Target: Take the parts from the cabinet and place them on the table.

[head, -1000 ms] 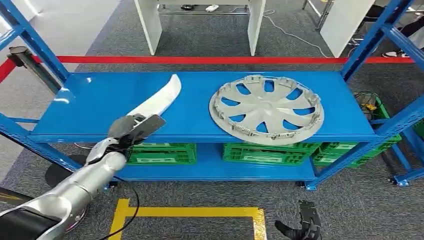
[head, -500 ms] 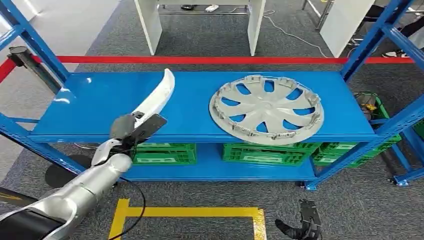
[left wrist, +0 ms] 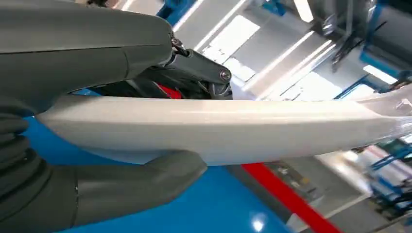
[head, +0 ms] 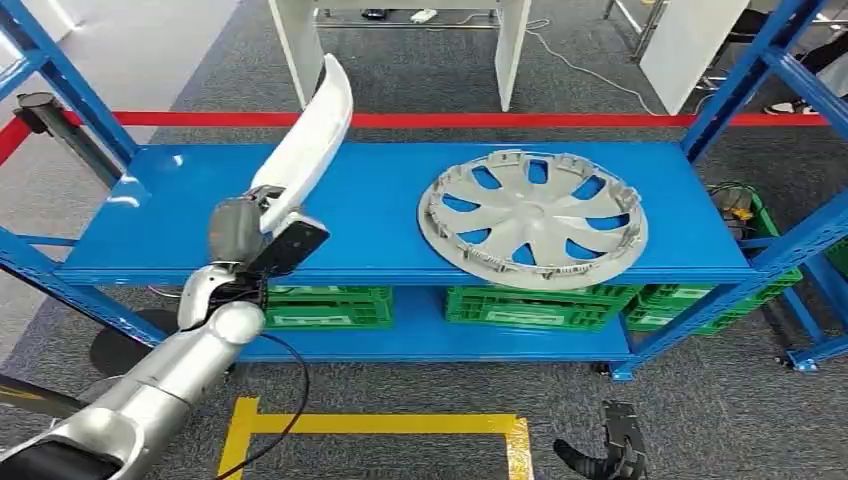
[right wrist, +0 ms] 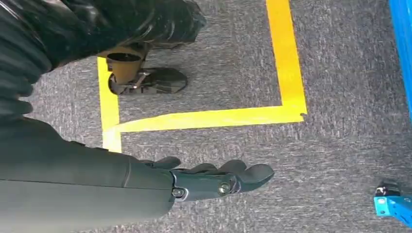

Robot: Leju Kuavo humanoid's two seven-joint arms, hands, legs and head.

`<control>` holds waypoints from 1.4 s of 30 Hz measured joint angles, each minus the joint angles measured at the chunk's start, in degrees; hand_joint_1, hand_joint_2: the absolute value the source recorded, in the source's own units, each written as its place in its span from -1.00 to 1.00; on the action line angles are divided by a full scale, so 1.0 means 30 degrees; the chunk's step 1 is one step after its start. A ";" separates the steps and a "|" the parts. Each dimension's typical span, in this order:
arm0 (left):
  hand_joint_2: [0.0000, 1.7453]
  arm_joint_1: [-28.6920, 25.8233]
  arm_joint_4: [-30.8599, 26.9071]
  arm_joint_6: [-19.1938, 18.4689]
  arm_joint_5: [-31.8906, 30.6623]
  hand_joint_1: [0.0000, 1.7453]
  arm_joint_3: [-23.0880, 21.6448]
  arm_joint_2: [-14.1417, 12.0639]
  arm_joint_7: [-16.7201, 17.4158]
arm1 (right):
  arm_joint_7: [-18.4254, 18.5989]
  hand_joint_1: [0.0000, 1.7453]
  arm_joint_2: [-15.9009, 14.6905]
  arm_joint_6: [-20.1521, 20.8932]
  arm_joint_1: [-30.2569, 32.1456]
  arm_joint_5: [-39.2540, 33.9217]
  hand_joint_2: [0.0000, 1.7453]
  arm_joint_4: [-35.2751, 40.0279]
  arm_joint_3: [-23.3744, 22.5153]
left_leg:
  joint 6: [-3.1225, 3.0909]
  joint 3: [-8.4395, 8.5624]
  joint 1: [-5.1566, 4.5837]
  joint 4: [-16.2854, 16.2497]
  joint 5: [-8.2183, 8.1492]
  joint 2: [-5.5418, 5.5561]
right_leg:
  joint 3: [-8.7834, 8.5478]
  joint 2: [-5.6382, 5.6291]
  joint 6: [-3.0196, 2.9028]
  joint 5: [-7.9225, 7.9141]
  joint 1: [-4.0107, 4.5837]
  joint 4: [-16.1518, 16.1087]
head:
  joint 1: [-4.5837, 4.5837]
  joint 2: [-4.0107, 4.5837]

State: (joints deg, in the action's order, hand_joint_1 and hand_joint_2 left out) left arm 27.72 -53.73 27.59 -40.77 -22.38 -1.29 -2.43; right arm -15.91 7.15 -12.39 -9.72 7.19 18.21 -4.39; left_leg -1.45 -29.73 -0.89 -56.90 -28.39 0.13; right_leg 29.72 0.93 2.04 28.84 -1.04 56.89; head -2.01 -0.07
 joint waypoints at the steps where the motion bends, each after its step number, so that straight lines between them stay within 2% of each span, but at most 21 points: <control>1: 1.00 -0.0085 -0.0291 0.0153 -0.0189 1.00 0.0022 0.0000 -0.0175 | -0.0015 -1.00 0.0000 0.0007 0.0000 0.0065 1.00 0.0000 -0.0007 | 0.0000 0.0000 0.0000 0.0000 0.0000 0.0000 | 0.0000 0.0000 0.0000 0.0000 0.0000 0.0000 | 0.0000 0.0000; 9: 1.00 -0.0502 -0.1689 0.0392 -0.0829 1.00 0.0284 -0.0066 -0.0633 | -0.0065 -1.00 0.0029 0.0051 -0.0009 0.0189 1.00 0.0000 -0.0051 | 0.0000 -0.0001 0.0000 0.0000 0.0000 0.0000 | -0.0002 -0.0001 0.0000 0.0000 -0.0001 0.0000 | 0.0000 0.0000; 31: 1.00 -0.0798 -0.1849 0.0706 -0.1821 1.00 0.0568 -0.0306 -0.1005 | 0.0161 -1.00 0.0087 0.0262 -0.0040 0.0255 1.00 0.0000 -0.0277 | -0.0020 -0.0051 -0.0084 -0.0091 -0.0015 0.0001 | 0.0020 0.0007 0.0050 -0.0042 -0.0060 -0.0027 | -0.0008 0.0000; 35: 1.00 -0.0797 -0.1849 0.0837 -0.2024 1.00 0.0728 -0.0401 -0.1193 | 0.0175 -1.00 0.0146 0.0255 -0.0098 0.0313 1.00 0.0000 -0.0284 | -0.0091 -0.0134 -0.0137 -0.0166 -0.0043 0.0005 | 0.0052 0.0013 0.0170 -0.0102 -0.0112 -0.0049 | -0.0007 0.0000; 37: 1.00 -0.0788 -0.1849 0.0982 -0.2148 1.00 0.0765 -0.0444 -0.1302 | 0.0160 -1.00 0.0174 0.0255 -0.0132 0.0356 1.00 0.0000 -0.0284 | -0.0367 -0.0154 -0.0090 -0.0037 0.0173 0.0006 | 0.0042 0.0010 0.0350 -0.0246 -0.0109 -0.0076 | -0.0007 0.0000; 38: 1.00 -0.0797 -0.1886 0.1041 -0.2214 1.00 0.0787 -0.0438 -0.1347 | 0.0153 -1.00 0.0168 0.0240 -0.0138 0.0364 1.00 0.0007 -0.0284 | -0.0501 -0.0016 0.0039 0.0150 0.0335 -0.0048 | 0.0339 -0.0071 0.0351 0.0160 -0.0118 0.0120 | -0.0015 0.0000; 39: 1.00 -0.0780 -0.1959 0.1165 -0.2251 1.00 0.0801 -0.0437 -0.1427 | 0.0153 -1.00 0.0168 0.0218 -0.0152 0.0386 1.00 0.0007 -0.0284 | -0.0592 -0.0083 0.0046 0.0155 0.0404 -0.0047 | 0.0676 -0.0164 0.0325 0.0750 -0.0078 0.0873 | 0.0029 0.0000; 41: 1.00 -0.0816 -0.2119 0.1289 -0.2272 1.00 0.0823 -0.0444 -0.1471 | 0.0160 -1.00 0.0168 0.0167 -0.0142 0.0408 1.00 0.0007 -0.0284 | -0.0641 -0.0236 0.0035 0.0109 0.0437 -0.0040 | 0.2014 -0.0252 0.0338 0.2090 -0.0065 0.3865 | 0.0029 0.0000; 42: 1.00 -0.0874 -0.2206 0.1289 -0.2279 1.00 0.0823 -0.0452 -0.1485 | 0.0160 -1.00 0.0168 0.0131 -0.0102 0.0422 1.00 0.0007 -0.0284 | -0.0653 -0.0315 0.0004 0.0056 0.0445 -0.0036 | 0.2916 -0.0268 0.0346 0.2630 -0.0038 0.5658 | 0.0044 0.0000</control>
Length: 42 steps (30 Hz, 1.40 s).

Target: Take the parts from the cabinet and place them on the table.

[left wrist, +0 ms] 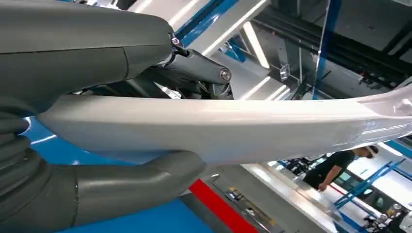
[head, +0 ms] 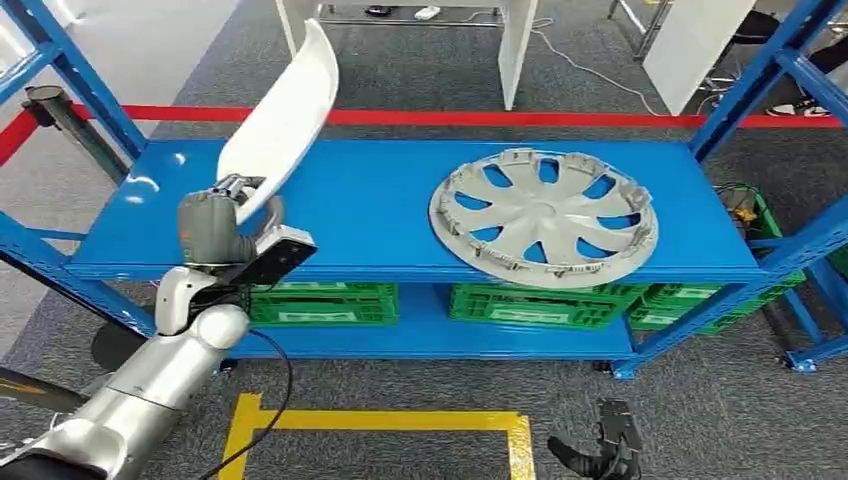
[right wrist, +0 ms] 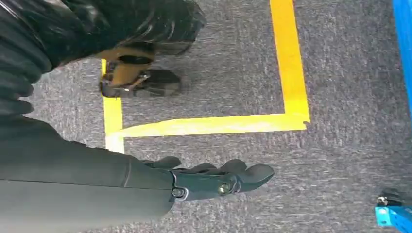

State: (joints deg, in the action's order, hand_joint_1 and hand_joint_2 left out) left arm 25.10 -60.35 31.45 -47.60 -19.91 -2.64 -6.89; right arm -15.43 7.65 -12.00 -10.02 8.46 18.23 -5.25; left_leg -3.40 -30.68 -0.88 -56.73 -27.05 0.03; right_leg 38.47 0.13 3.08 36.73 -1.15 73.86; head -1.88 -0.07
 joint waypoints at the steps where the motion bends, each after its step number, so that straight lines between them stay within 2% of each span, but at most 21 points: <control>1: 1.00 -0.0074 -0.0095 0.0000 0.0007 1.00 0.0007 0.0000 -0.0007 | 0.0000 -1.00 0.0000 -0.0036 0.0027 0.0007 1.00 0.0000 0.0000 | 0.0001 -0.0036 -0.0006 -0.0041 0.0000 0.0010 | 0.0395 -0.0003 -0.0009 -0.0082 0.0009 0.0666 | 0.0000 0.0000; 3: 1.00 -0.0187 -0.0307 0.0000 0.0014 1.00 0.0015 -0.0015 -0.0007 | 0.0000 -1.00 0.0000 -0.0109 0.0028 0.0051 1.00 0.0000 -0.0007 | 0.0037 -0.0042 -0.0011 -0.0151 -0.0027 0.0044 | -0.0047 -0.0001 -0.0092 -0.1576 0.0009 -0.0641 | -0.0008 0.0000; 5: 1.00 -0.0164 -0.0577 0.0007 0.0043 1.00 0.0044 -0.0015 -0.0066 | 0.0000 -1.00 -0.0015 -0.0196 -0.0028 0.0080 1.00 0.0000 -0.0007 | 0.0209 -0.0058 -0.0009 -0.0352 -0.0145 0.0111 | -0.1430 -0.0045 -0.0287 -0.3467 0.0014 -0.3973 | 0.0000 0.0000; 6: 1.00 -0.0145 -0.0656 0.0043 0.0072 1.00 0.0080 -0.0022 -0.0094 | 0.0007 -1.00 -0.0029 -0.0197 -0.0068 0.0095 1.00 0.0000 -0.0007 | 0.0313 -0.0235 -0.0071 -0.0418 -0.0175 0.0130 | -0.1999 -0.0153 -0.0396 -0.3134 0.0079 -0.4308 | -0.0022 0.0000; 9: 1.00 -0.0250 -0.0889 0.0152 0.0094 1.00 0.0168 -0.0043 -0.0160 | 0.0080 -1.00 -0.0036 -0.0247 -0.0042 0.0117 1.00 0.0000 -0.0015 | 0.0648 -0.0448 -0.0006 -0.0534 0.0026 0.0188 | -0.1790 -0.0112 -0.0496 -0.3244 0.0164 -0.4518 | 0.0008 0.0000; 11: 1.00 -0.0269 -0.1036 0.0175 0.0094 1.00 0.0277 -0.0182 -0.0175 | 0.0065 -1.00 -0.0014 -0.0262 -0.0126 0.0124 1.00 0.0000 -0.0044 | 0.0807 -0.0736 -0.0040 -0.0728 -0.0194 0.0214 | -0.1833 -0.0052 -0.0690 -0.3199 -0.0128 -0.5148 | 0.0038 0.0000; 13: 1.00 -0.0249 -0.1123 0.0190 0.0094 1.00 0.0357 -0.0204 -0.0241 | 0.0066 -1.00 -0.0022 -0.0277 -0.0126 0.0116 1.00 0.0000 -0.0066 | 0.1165 -0.1356 0.0077 -0.2366 -0.1674 0.0161 | -0.1548 -0.0012 -0.0972 -0.3416 -0.0120 -0.5150 | -0.0285 -0.0007; 16: 1.00 -0.0384 -0.1159 0.0211 0.0094 1.00 0.0364 -0.0211 -0.0240 | 0.0066 -1.00 -0.0022 -0.0284 -0.0118 0.0124 1.00 0.0000 -0.0073 | 0.1485 -0.2464 0.0338 -0.5881 -0.3315 0.0142 | -0.1135 0.0090 -0.0969 -0.3657 -0.0102 -0.5050 | -0.0299 0.0000; 18: 1.00 -0.0390 -0.1166 0.0211 0.0094 1.00 0.0379 -0.0255 -0.0240 | 0.0095 -1.00 -0.0022 -0.0357 -0.0119 0.0124 1.00 0.0000 -0.0095 | 0.1601 -0.1766 0.0494 -0.5142 -0.2389 0.0136 | -0.0732 0.0118 -0.0848 -0.3911 -0.0121 -0.4934 | -0.0306 0.0000; 20: 1.00 -0.0341 -0.1275 0.0211 0.0094 1.00 0.0393 -0.0270 -0.0255 | 0.0203 -1.00 -0.0022 -0.0401 -0.0153 0.0167 1.00 0.0000 -0.0102 | 0.1632 0.0150 0.0559 -0.1901 -0.0843 0.0116 | -0.0474 0.0126 -0.0666 -0.4078 -0.0188 -0.4808 | -0.0313 0.0000; 21: 1.00 -0.0273 -0.1334 0.0211 0.0094 1.00 0.0393 -0.0270 -0.0255 | 0.0320 -1.00 -0.0022 -0.0422 -0.0191 0.0182 1.00 0.0000 -0.0109 | 0.1652 0.0763 0.0535 -0.0762 -0.1299 0.0109 | -0.0400 0.0128 -0.0515 -0.4185 -0.0179 -0.4799 | -0.0306 0.0000; 26: 1.00 -0.0068 -0.1567 0.0226 0.0094 1.00 0.0474 -0.0313 -0.0270 | 0.0605 -1.00 -0.0044 -0.0466 -0.0252 0.0248 1.00 -0.0007 -0.0146 | 0.0789 0.0284 0.0374 -0.0318 -0.0651 0.0138 | -0.0157 0.0056 0.0110 -0.5006 -0.0170 -0.5094 | -0.0292 0.0000; 28: 1.00 -0.0016 -0.1633 0.0270 0.0116 1.00 0.0517 -0.0350 -0.0233 | 0.0692 -1.00 -0.0044 -0.0488 -0.0212 0.0262 1.00 -0.0015 -0.0160 | 0.0419 -0.0194 0.0401 -0.0340 -0.0222 0.0068 | 0.0551 -0.0003 0.0080 -0.3071 -0.0148 -0.3855 | -0.0204 0.0000; 30: 1.00 -0.0059 -0.1691 0.0270 0.0153 1.00 0.0525 -0.0379 -0.0226 | 0.0678 -1.00 -0.0044 -0.0495 -0.0253 0.0299 1.00 -0.0022 -0.0160 | 0.0313 -0.0801 0.0292 -0.0369 0.0241 0.0079 | 0.1323 -0.0012 0.0084 -0.0979 -0.0088 -0.0774 | -0.0088 0.0000; 32: 1.00 -0.0129 -0.1691 0.0277 0.0160 1.00 0.0532 -0.0408 -0.0226 | 0.0678 -1.00 -0.0044 -0.0503 -0.0245 0.0306 1.00 -0.0022 -0.0160 | 0.0273 -0.1356 0.0160 -0.0385 0.0659 0.0079 | 0.1514 -0.0009 0.0026 -0.0516 -0.0010 0.1139 | -0.0051 0.0000; 33: 1.00 -0.0164 -0.1698 0.0277 0.0160 1.00 0.0539 -0.0445 -0.0226 | 0.0685 -1.00 -0.0044 -0.0503 -0.0235 0.0306 1.00 -0.0029 -0.0160 | 0.0272 -0.1622 0.0099 -0.0399 0.0849 0.0079 | 0.1110 -0.0012 -0.0075 -0.1078 0.0050 0.0958 | -0.0058 0.0000; 35: 1.00 -0.0200 -0.1706 0.0306 0.0247 1.00 0.0583 -0.0503 -0.0219 | 0.0699 -1.00 -0.0044 -0.0495 -0.0256 0.0328 1.00 -0.0029 -0.0168 | 0.0304 -0.2059 -0.0004 -0.0449 0.1203 0.0093 | -0.0727 -0.0026 -0.0427 -0.2456 0.0229 -0.1262 | -0.0073 0.0000; 36: 1.00 -0.0223 -0.1727 0.0328 0.0305 1.00 0.0671 -0.0525 -0.0197 | 0.0801 -1.00 -0.0044 -0.0495 -0.0290 0.0349 1.00 -0.0029 -0.0168 | 0.0341 -0.2189 -0.0018 -0.0469 0.1358 0.0106 | -0.2014 -0.0103 -0.0654 -0.2606 0.0361 -0.3064 | -0.0058 0.0000; 37: 1.00 -0.0285 -0.1843 0.0363 0.0421 1.00 0.0771 -0.0560 -0.0146 | 0.0911 -1.00 -0.0044 -0.0495 -0.0329 0.0436 1.00 -0.0029 -0.0168 | 0.0436 -0.2351 -0.0125 -0.0499 0.1481 0.0112 | -0.3255 -0.0149 -0.0872 -0.2085 0.0470 -0.4671 | -0.0073 0.0000; 41: 1.00 -0.0748 -0.2150 0.0561 0.0699 1.00 0.1101 -0.0897 -0.0131 | 0.1334 -1.00 -0.0029 -0.0495 -0.0194 0.0568 1.00 -0.0117 -0.0153 | 0.0847 -0.2597 -0.0102 -0.0437 0.2175 0.0107 | -0.3221 -0.0118 -0.0894 -0.2115 0.0408 -0.5597 | -0.0066 0.0000; 42: 1.00 -0.0951 -0.2230 0.0583 0.0728 1.00 0.1217 -0.1093 -0.0131 | 0.1333 -1.00 -0.0015 -0.0495 -0.0206 0.0561 1.00 -0.0153 -0.0168 | 0.1004 -0.2728 -0.0049 -0.0670 0.1608 0.0133 | -0.3198 0.0046 -0.1064 -0.2352 0.0287 -0.5676 | -0.0073 0.0000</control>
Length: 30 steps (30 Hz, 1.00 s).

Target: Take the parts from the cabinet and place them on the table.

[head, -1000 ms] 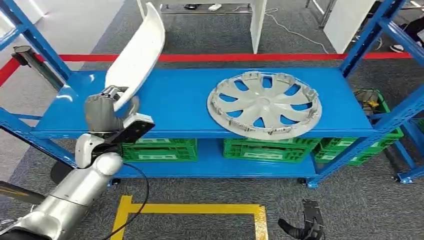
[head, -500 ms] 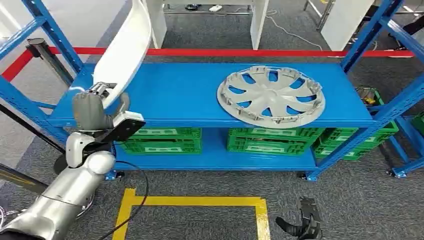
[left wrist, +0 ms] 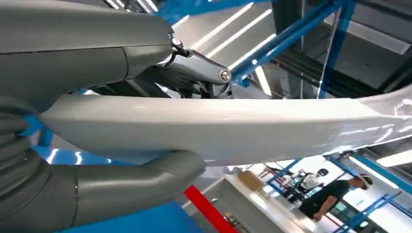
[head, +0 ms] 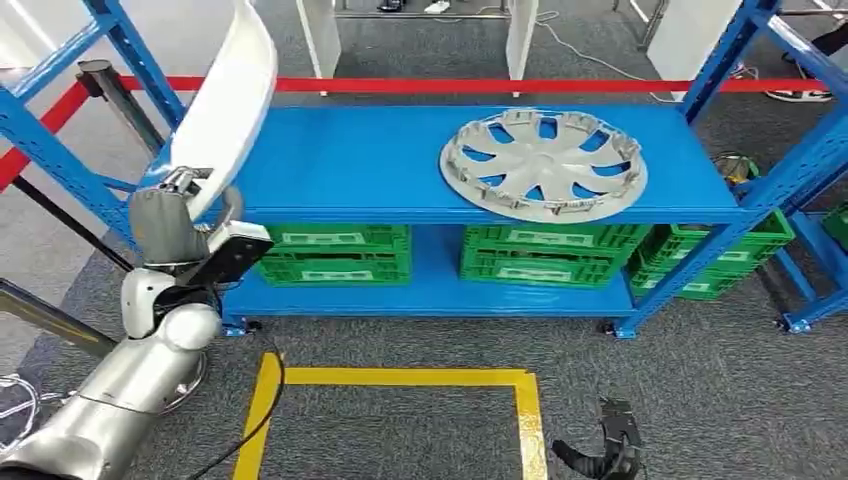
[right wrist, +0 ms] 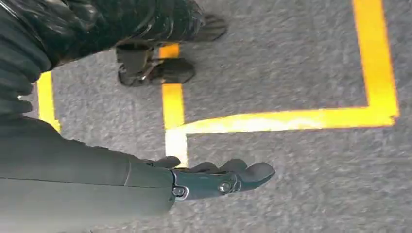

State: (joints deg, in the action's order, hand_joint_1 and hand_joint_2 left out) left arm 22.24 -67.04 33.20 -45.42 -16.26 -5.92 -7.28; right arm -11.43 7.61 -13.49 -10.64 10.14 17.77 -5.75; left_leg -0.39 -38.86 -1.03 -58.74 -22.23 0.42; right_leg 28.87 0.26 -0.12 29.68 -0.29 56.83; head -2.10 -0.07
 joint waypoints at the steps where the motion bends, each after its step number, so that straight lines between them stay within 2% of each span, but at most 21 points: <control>1: 1.00 -0.0130 -0.0167 0.0044 0.0029 1.00 0.0122 -0.0116 0.0000 | -0.0043 -1.00 0.0000 0.0079 0.0002 -0.0079 1.00 -0.0014 -0.0021 | 0.0135 -0.0207 0.0060 -0.0701 -0.1062 -0.0027 | 0.0251 -0.0006 -0.0176 -0.0167 -0.0012 -0.0006 | -0.0064 0.0000; 3: 1.00 -0.0417 -0.0437 0.0044 0.0095 1.00 0.0268 -0.0306 0.0022 | -0.0300 -1.00 0.0000 0.0431 0.0013 -0.0233 1.00 -0.0015 -0.0029 | 0.0385 -0.0807 0.0266 -0.3456 -0.3349 -0.0040 | 0.0794 0.0007 -0.0236 -0.0634 -0.0012 0.0034 | -0.0116 0.0000; 4: 1.00 -0.0582 -0.0589 0.0044 0.0146 1.00 0.0355 -0.0436 0.0029 | -0.0489 -1.00 0.0000 0.0598 0.0021 -0.0270 1.00 -0.0014 -0.0036 | 0.0509 -0.0995 0.0350 -0.4824 -0.3922 -0.0044 | 0.1097 0.0009 -0.0217 -0.0853 -0.0016 0.0049 | -0.0146 -0.0001; 6: 1.00 -0.0795 -0.0707 0.0036 0.0167 1.00 0.0481 -0.0574 0.0058 | -0.0678 -1.00 0.0037 0.0707 0.0050 -0.0291 1.00 -0.0014 -0.0036 | 0.0671 -0.0744 0.0504 -0.5747 -0.3200 -0.0043 | 0.1688 0.0051 -0.0113 -0.1233 -0.0049 0.0153 | -0.0182 0.0000; 8: 1.00 -0.0900 -0.0982 0.0029 0.0175 1.00 0.0655 -0.0670 0.0058 | -0.0809 -1.00 0.0058 0.0743 0.0048 -0.0306 1.00 -0.0007 -0.0036 | 0.0761 0.0720 0.0629 -0.4181 -0.1650 -0.0055 | 0.2377 0.0127 0.0069 -0.1566 -0.0110 0.0399 | -0.0182 0.0000; 9: 1.00 -0.0906 -0.1113 0.0029 0.0175 1.00 0.0713 -0.0699 0.0066 | -0.0902 -1.00 0.0058 0.0765 0.0038 -0.0313 1.00 -0.0007 -0.0036 | 0.0773 0.2030 0.0689 -0.2422 -0.1608 -0.0065 | 0.2592 0.0142 0.0202 -0.1692 -0.0126 0.0549 | -0.0182 0.0000; 10: 1.00 -0.0894 -0.1217 0.0022 0.0182 1.00 0.0728 -0.0714 0.0073 | -0.0955 -1.00 0.0058 0.0787 0.0036 -0.0321 1.00 0.0000 -0.0036 | 0.0771 0.3152 0.0686 -0.0854 -0.2407 -0.0059 | 0.2735 0.0147 0.0318 -0.1764 -0.0051 0.0621 | -0.0197 0.0000; 11: 1.00 -0.0927 -0.1376 0.0022 0.0189 1.00 0.0750 -0.0735 0.0073 | -0.0998 -1.00 0.0080 0.0859 0.0014 -0.0313 1.00 0.0000 -0.0036 | 0.0472 0.3803 0.0565 0.0348 -0.2891 0.0014 | 0.2789 0.0171 0.0459 -0.1914 -0.0039 0.0687 | -0.0160 -0.0007; 12: 1.00 -0.0931 -0.1406 0.0007 0.0204 1.00 0.0757 -0.0750 0.0073 | -0.1027 -1.00 0.0080 0.0940 -0.0036 -0.0284 1.00 -0.0007 -0.0036 | 0.0341 0.3672 0.0535 0.0425 -0.2922 0.0015 | 0.2879 0.0182 0.0571 -0.2160 -0.0042 0.0671 | -0.0189 0.0000; 13: 1.00 -0.0979 -0.1413 -0.0007 0.0211 1.00 0.0772 -0.0779 0.0073 | -0.1020 -1.00 0.0080 0.1028 -0.0036 -0.0248 -1.00 -0.0007 -0.0036 | 0.0196 0.3526 0.0452 0.0333 -0.2824 0.0012 | 0.2962 0.0191 0.0655 -0.2375 -0.0103 0.0590 | -0.0167 0.0000; 14: 1.00 -0.1064 -0.1413 -0.0015 0.0233 1.00 0.0794 -0.0786 0.0080 | -0.1013 -1.00 0.0080 0.1078 0.0019 -0.0211 -1.00 -0.0007 -0.0036 | 0.0003 0.3401 0.0445 0.0374 -0.2638 0.0000 | 0.3025 0.0176 0.0791 -0.2549 -0.0104 0.0565 | -0.0189 0.0000; 15: 1.00 -0.1100 -0.1413 -0.0037 0.0233 1.00 0.0830 -0.0786 0.0080 | -0.0999 -1.00 0.0080 0.1107 0.0086 -0.0139 -1.00 -0.0022 -0.0036 | -0.0203 0.3170 0.0575 0.0472 -0.2369 -0.0125 | 0.3200 0.0066 0.0865 -0.2323 -0.0209 0.0692 | -0.0168 0.0000; 16: 1.00 -0.1118 -0.1420 -0.0080 0.0233 1.00 0.0830 -0.0772 0.0080 | -0.0925 -1.00 0.0080 0.1166 0.0136 -0.0087 -1.00 -0.0029 -0.0029 | -0.0374 0.2900 0.0539 0.0467 -0.2130 -0.0121 | 0.3562 0.0015 0.0894 -0.1302 -0.0174 0.1165 | -0.0152 -0.0007; 18: 1.00 -0.1163 -0.1428 -0.0146 0.0306 1.00 0.0867 -0.0786 0.0080 | -0.0779 -1.00 0.0080 0.1333 0.0166 0.0146 -1.00 -0.0029 0.0059 | -0.0510 0.2305 0.0493 0.0460 -0.1677 -0.0131 | 0.4232 -0.0037 0.0973 0.1089 -0.0170 0.3799 | 0.0022 0.0000; 20: 1.00 -0.1259 -0.1428 -0.0182 0.0342 1.00 0.0888 -0.0794 0.0080 | -0.0634 -1.00 0.0080 0.1333 0.0202 0.0255 -1.00 -0.0036 0.0124 | -0.0549 0.1752 0.0407 0.0420 -0.1225 -0.0135 | 0.4648 -0.0040 0.1005 0.1949 -0.0156 0.6281 | 0.0052 0.0000; 22: 1.00 -0.1446 -0.1428 -0.0197 0.0342 1.00 0.0896 -0.0801 0.0080 | -0.0612 -1.00 0.0080 0.1319 0.0282 0.0270 -1.00 -0.0073 0.0168 | -0.0509 0.1136 0.0328 0.0394 -0.0761 -0.0134 | 0.3920 -0.0044 0.0895 0.0638 -0.0124 0.6377 | 0.0058 0.0000; 23: 1.00 -0.1481 -0.1428 -0.0197 0.0342 1.00 0.0918 -0.0822 0.0080 | -0.0619 -1.00 0.0080 0.1319 0.0285 0.0284 -1.00 -0.0087 0.0190 | -0.0487 0.0918 0.0307 0.0374 -0.0587 -0.0129 | 0.3228 -0.0050 0.0804 -0.0022 -0.0105 0.5601 | 0.0059 0.0000; 24: 1.00 -0.1488 -0.1428 -0.0197 0.0342 1.00 0.0940 -0.0830 0.0080 | -0.0619 -1.00 0.0080 0.1319 0.0270 0.0291 -1.00 -0.0087 0.0204 | -0.0439 0.0662 0.0279 0.0353 -0.0377 -0.0113 | 0.1894 -0.0060 0.0657 -0.0485 -0.0063 0.3837 | 0.0051 0.0000; 26: 1.00 -0.1516 -0.1537 -0.0197 0.0371 1.00 0.1034 -0.0837 0.0087 | -0.0612 -1.00 0.0087 0.1319 0.0207 0.0306 -1.00 -0.0087 0.0219 | -0.0233 0.0397 0.0173 0.0251 -0.0046 -0.0094 | -0.0514 -0.0129 0.0385 0.0423 0.0078 0.0429 | 0.0038 0.0000; 28: 1.00 -0.1535 -0.1588 -0.0197 0.0401 1.00 0.1085 -0.0867 0.0087 | -0.0590 -1.00 0.0139 0.1283 0.0254 0.0292 -1.00 -0.0124 0.0233 | -0.0038 0.0245 0.0264 0.0289 0.0377 -0.0127 | -0.0558 -0.0133 0.0472 0.0679 0.0119 -0.0052 | 0.0036 -0.0007; 30: 1.00 -0.1659 -0.1595 -0.0197 0.0487 1.00 0.1107 -0.0916 0.0081 | -0.0597 -1.00 0.0159 0.1188 0.0433 0.0197 -1.00 -0.0174 0.0211 | 0.0213 0.0177 0.0223 0.0338 0.0656 -0.0064 | -0.0097 -0.0044 0.0147 0.0266 -0.0002 -0.0177 | 0.0058 0.0000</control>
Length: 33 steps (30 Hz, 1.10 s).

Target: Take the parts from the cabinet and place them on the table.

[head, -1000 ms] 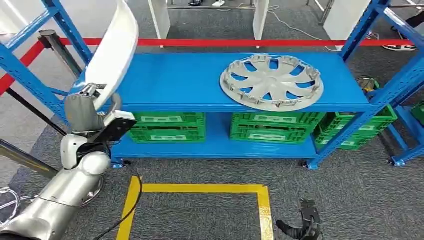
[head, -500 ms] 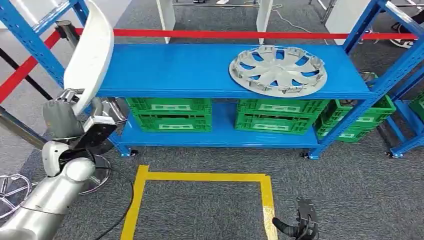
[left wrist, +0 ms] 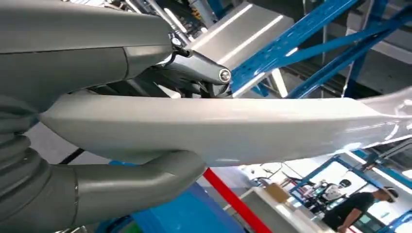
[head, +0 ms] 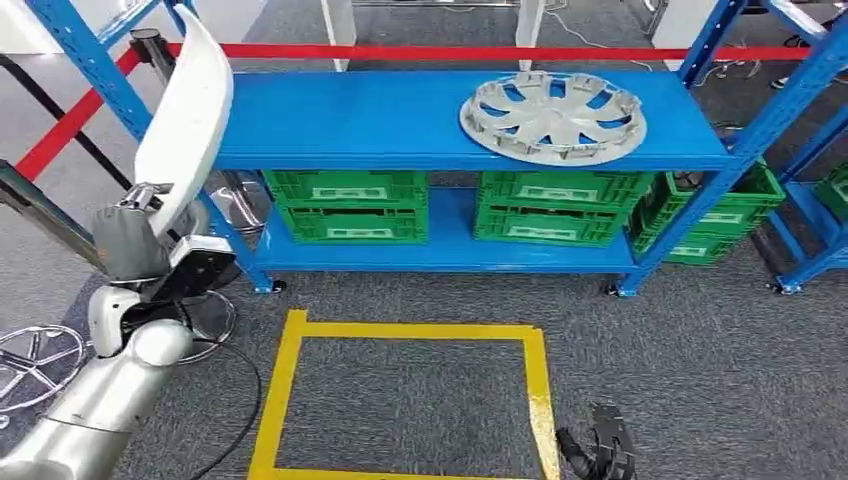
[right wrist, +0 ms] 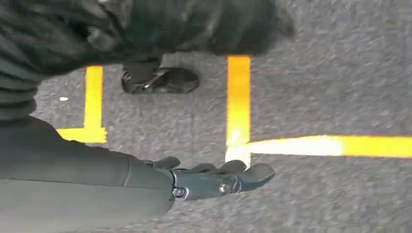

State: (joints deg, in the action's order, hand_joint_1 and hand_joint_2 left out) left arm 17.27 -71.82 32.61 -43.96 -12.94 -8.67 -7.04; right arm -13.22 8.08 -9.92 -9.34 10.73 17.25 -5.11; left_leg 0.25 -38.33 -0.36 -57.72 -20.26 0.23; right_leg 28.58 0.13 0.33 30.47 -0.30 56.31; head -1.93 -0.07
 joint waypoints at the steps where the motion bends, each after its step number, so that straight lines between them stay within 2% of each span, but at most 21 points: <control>1: 1.00 -0.0066 0.0000 0.0000 0.0023 1.00 0.0036 -0.0030 -0.0008 | -0.0015 -1.00 0.0067 -0.0051 0.0002 -0.0029 -1.00 -0.0015 -0.0014 | 0.0120 -0.0232 0.0072 -0.0347 -0.0864 -0.0020 | -0.0044 0.0078 -0.0239 -0.0227 -0.0009 0.0010 | 0.0016 0.0000; 3: 1.00 -0.0053 0.0000 0.0000 0.0073 1.00 0.0080 -0.0096 -0.0008 | -0.0029 -1.00 0.0118 -0.0095 0.0036 -0.0044 -1.00 -0.0022 -0.0029 | 0.0286 -0.0761 0.0150 -0.2578 -0.3273 -0.0023 | 0.0537 0.0087 -0.0426 -0.0732 0.0020 0.0043 | -0.0123 -0.0007; 5: 1.00 -0.0095 0.0000 0.0007 0.0074 1.00 0.0073 -0.0096 -0.0051 | -0.0073 -1.00 0.0118 -0.0182 0.0075 -0.0095 -1.00 -0.0037 -0.0029 | 0.0412 -0.1228 0.0205 -0.5420 -0.4630 -0.0023 | 0.1207 0.0102 -0.0446 -0.1227 0.0055 0.0097 | -0.0130 0.0000; 7: 1.00 -0.0105 0.0000 0.0007 0.0118 1.00 0.0080 -0.0103 -0.0059 | -0.0073 -1.00 0.0117 -0.0314 0.0104 -0.0168 -1.00 -0.0044 -0.0044 | 0.0441 -0.0739 0.0235 -0.6022 -0.3805 -0.0023 | 0.1941 0.0149 -0.0377 -0.1655 0.0065 0.0248 | -0.0138 0.0000; 9: 1.00 -0.0104 0.0000 0.0029 0.0147 1.00 0.0109 -0.0191 -0.0059 | -0.0080 -1.00 0.0117 -0.0350 0.0110 -0.0241 -1.00 -0.0066 -0.0058 | 0.0362 0.1092 0.0245 -0.3880 -0.2447 -0.0024 | 0.2645 0.0164 -0.0306 -0.2024 0.0063 0.0486 | -0.0138 0.0000; 10: 1.00 -0.0102 -0.0044 0.0044 0.0205 1.00 0.0124 -0.0256 -0.0059 | -0.0080 -1.00 0.0147 -0.0372 0.0110 -0.0248 -1.00 -0.0066 -0.0051 | 0.0288 0.2416 0.0245 -0.2129 -0.2495 -0.0025 | 0.2885 0.0158 -0.0271 -0.2194 0.0063 0.0616 | -0.0137 0.0000; 11: 1.00 -0.0085 -0.0110 0.0051 0.0249 1.00 0.0197 -0.0358 -0.0066 | -0.0073 -1.00 0.0205 -0.0460 0.0119 -0.0270 -1.00 -0.0066 -0.0058 | 0.0207 0.3471 0.0172 -0.0467 -0.3444 -0.0025 | 0.3064 0.0124 -0.0165 -0.2334 0.0162 0.0673 | -0.0152 0.0000; 12: 1.00 -0.0084 -0.0197 0.0058 0.0263 1.00 0.0276 -0.0431 -0.0088 | -0.0058 -1.00 0.0263 -0.0532 0.0116 -0.0285 -1.00 -0.0073 -0.0066 | 0.0019 0.3817 0.0156 0.0454 -0.3690 0.0000 | 0.3136 0.0124 -0.0090 -0.2540 0.0167 0.0701 | -0.0086 -0.0007; 15: 1.00 -0.0158 -0.0197 0.0037 0.0540 1.00 0.0510 -0.0569 -0.0117 | 0.0015 -1.00 0.0343 -0.0576 0.0237 -0.0292 -1.00 -0.0160 -0.0066 | -0.0400 0.3332 0.0068 0.0477 -0.3016 -0.0033 | 0.3278 0.0113 0.0294 -0.3310 0.0130 0.0307 | -0.0166 0.0000; 16: 1.00 -0.0138 -0.0197 0.0029 0.0547 1.00 0.0532 -0.0569 -0.0117 | 0.0015 -1.00 0.0351 -0.0576 0.0282 -0.0292 -1.00 -0.0205 -0.0066 | -0.0551 0.3187 0.0178 0.0551 -0.2731 -0.0131 | 0.3414 0.0038 0.0401 -0.2739 0.0051 0.0530 | -0.0167 0.0000; 17: 1.00 -0.0129 -0.0197 0.0014 0.0562 1.00 0.0539 -0.0569 -0.0124 | 0.0022 -1.00 0.0351 -0.0583 0.0324 -0.0292 -1.00 -0.0219 -0.0066 | -0.0733 0.2886 0.0191 0.0553 -0.2491 -0.0115 | 0.3749 0.0021 0.0497 -0.1629 0.0052 0.1155 | -0.0079 0.0000; 19: 1.00 -0.0159 -0.0204 0.0015 0.0613 1.00 0.0568 -0.0569 -0.0139 | 0.0015 -1.00 0.0380 -0.0583 0.0310 -0.0292 -1.00 -0.0248 -0.0066 | -0.0833 0.2188 0.0189 0.0544 -0.1963 -0.0119 | 0.4544 -0.0003 0.0641 0.0848 0.0018 0.4027 | -0.0021 0.0000; 21: 1.00 -0.0183 -0.0197 0.0015 0.0657 1.00 0.0576 -0.0569 -0.0183 | 0.0015 -1.00 0.0380 -0.0576 0.0304 -0.0292 -1.00 -0.0263 -0.0066 | -0.0793 0.1539 0.0187 0.0507 -0.1486 -0.0119 | 0.4821 -0.0004 0.0723 0.1608 0.0019 0.6251 | -0.0006 0.0000; 22: 1.00 -0.0228 -0.0197 0.0015 0.0721 1.00 0.0597 -0.0569 -0.0241 | 0.0015 -1.00 0.0380 -0.0576 0.0317 -0.0292 -1.00 -0.0285 -0.0066 | -0.0743 0.1116 0.0188 0.0472 -0.1157 -0.0122 | 0.4549 -0.0005 0.0747 0.1009 0.0017 0.6732 | -0.0014 0.0000; 24: 1.00 -0.0264 -0.0182 0.0015 0.0883 1.00 0.0619 -0.0562 -0.0409 | 0.0022 -1.00 0.0380 -0.0598 0.0318 -0.0277 -1.00 -0.0299 -0.0066 | -0.0618 0.0441 0.0202 0.0410 -0.0691 -0.0129 | 0.3021 -0.0004 0.0705 -0.0566 0.0007 0.5388 | -0.0014 0.0000; 25: 1.00 -0.0262 -0.0175 0.0015 0.0912 1.00 0.0656 -0.0555 -0.0460 | 0.0022 -1.00 0.0380 -0.0649 0.0300 -0.0241 -1.00 -0.0299 -0.0066 | -0.0527 0.0173 0.0223 0.0362 -0.0473 -0.0127 | 0.1742 -0.0010 0.0683 -0.0757 0.0003 0.3804 | -0.0014 0.0000; 27: 1.00 -0.0233 -0.0175 0.0029 0.0941 1.00 0.0743 -0.0547 -0.0533 | 0.0022 -1.00 0.0387 -0.0722 0.0223 -0.0197 -1.00 -0.0299 -0.0066 | -0.0307 -0.0127 0.0110 0.0197 -0.0146 -0.0137 | -0.1000 -0.0096 0.0614 0.0319 0.0029 0.0037 | 0.0015 0.0000; 28: 1.00 -0.0218 -0.0175 0.0029 0.0941 1.00 0.0750 -0.0540 -0.0554 | 0.0022 -1.00 0.0387 -0.0751 0.0209 -0.0175 -1.00 -0.0306 -0.0066 | -0.0229 -0.0218 0.0110 0.0214 0.0159 -0.0139 | -0.1015 -0.0126 0.0495 0.0591 0.0038 -0.0312 | -0.0021 0.0000; 30: 1.00 -0.0213 -0.0153 0.0022 0.0984 1.00 0.0743 -0.0504 -0.0591 | 0.0043 -1.00 0.0387 -0.0816 0.0263 -0.0175 -1.00 -0.0328 -0.0066 | -0.0034 -0.0299 0.0153 0.0412 0.0617 -0.0119 | -0.0735 -0.0169 0.0401 0.0325 0.0119 -0.0082 | 0.0009 0.0000; 31: 1.00 -0.0232 -0.0116 0.0022 0.1028 1.00 0.0743 -0.0504 -0.0598 | 0.0044 -1.00 0.0402 -0.0853 0.0306 -0.0175 -1.00 -0.0350 -0.0066 | 0.0090 -0.0464 0.0176 0.0409 0.0574 -0.0074 | -0.0434 -0.0071 0.0149 0.0036 -0.0037 -0.0183 | 0.0015 0.0000; 33: 1.00 -0.0220 -0.0087 0.0015 0.1050 1.00 0.0758 -0.0504 -0.0613 | 0.0036 -1.00 0.0402 -0.0889 0.0257 -0.0175 -1.00 -0.0357 -0.0080 | 0.0296 -0.0911 0.0232 -0.1054 -0.1499 -0.0067 | -0.0134 0.0010 -0.0314 -0.0374 0.0003 -0.0093 | -0.0072 0.0000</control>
State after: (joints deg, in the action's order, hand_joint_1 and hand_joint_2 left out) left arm 16.61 -72.08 32.65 -40.81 -10.67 -10.19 -8.87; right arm -13.11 9.29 -12.59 -8.57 10.21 16.17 -5.35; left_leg 1.13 -41.06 0.34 -60.88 -24.76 0.03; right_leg 28.18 0.16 -0.62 29.35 -0.29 56.03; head -2.14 -0.07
